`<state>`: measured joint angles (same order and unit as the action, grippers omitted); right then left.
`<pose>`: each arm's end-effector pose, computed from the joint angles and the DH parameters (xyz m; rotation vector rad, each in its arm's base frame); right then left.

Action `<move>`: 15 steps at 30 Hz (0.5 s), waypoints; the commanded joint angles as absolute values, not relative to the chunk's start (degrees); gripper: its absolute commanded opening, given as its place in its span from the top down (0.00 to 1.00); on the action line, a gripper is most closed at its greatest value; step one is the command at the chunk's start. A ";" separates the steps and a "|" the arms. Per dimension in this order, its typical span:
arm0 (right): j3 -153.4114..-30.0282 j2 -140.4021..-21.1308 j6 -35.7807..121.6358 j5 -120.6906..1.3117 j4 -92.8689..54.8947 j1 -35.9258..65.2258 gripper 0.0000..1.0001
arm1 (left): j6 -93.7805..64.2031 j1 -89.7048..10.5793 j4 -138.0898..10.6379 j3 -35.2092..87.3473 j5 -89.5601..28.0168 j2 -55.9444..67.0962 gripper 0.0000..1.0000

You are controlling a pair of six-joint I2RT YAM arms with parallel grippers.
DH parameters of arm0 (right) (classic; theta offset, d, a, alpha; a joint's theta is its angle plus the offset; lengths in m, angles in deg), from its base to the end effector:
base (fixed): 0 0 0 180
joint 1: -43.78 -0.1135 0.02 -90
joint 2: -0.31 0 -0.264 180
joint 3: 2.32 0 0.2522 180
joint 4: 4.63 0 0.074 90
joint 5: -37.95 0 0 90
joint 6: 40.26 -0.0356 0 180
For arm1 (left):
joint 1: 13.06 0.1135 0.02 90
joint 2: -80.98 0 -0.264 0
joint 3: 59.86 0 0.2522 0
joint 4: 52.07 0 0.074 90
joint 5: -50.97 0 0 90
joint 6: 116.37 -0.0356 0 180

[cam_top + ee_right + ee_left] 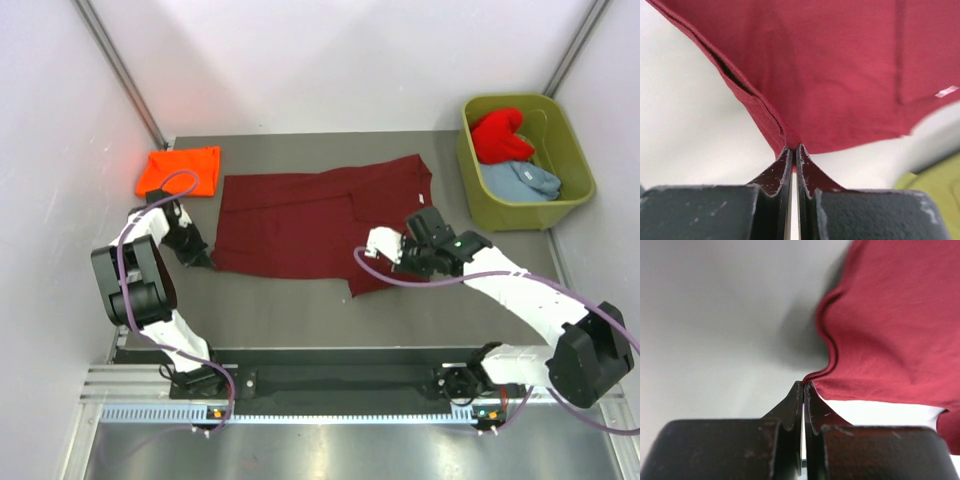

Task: Fold and stack the t-shirts
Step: Fold the tshirt

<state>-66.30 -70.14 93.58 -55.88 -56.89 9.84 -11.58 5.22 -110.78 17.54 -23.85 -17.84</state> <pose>0.1970 0.1355 0.2403 -1.6464 2.0024 0.0238 0.3009 0.0896 0.1755 -0.8037 2.8259 -0.3836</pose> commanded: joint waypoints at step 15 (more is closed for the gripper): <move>-82.08 -77.80 90.96 -52.31 -48.28 18.02 1.00 | -21.00 2.94 -117.85 40.46 -14.86 -28.52 1.00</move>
<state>-78.15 -75.65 91.08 -54.05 -53.29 16.44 -17.64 3.84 -114.89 34.04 -16.82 -25.93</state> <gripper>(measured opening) 0.010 0.012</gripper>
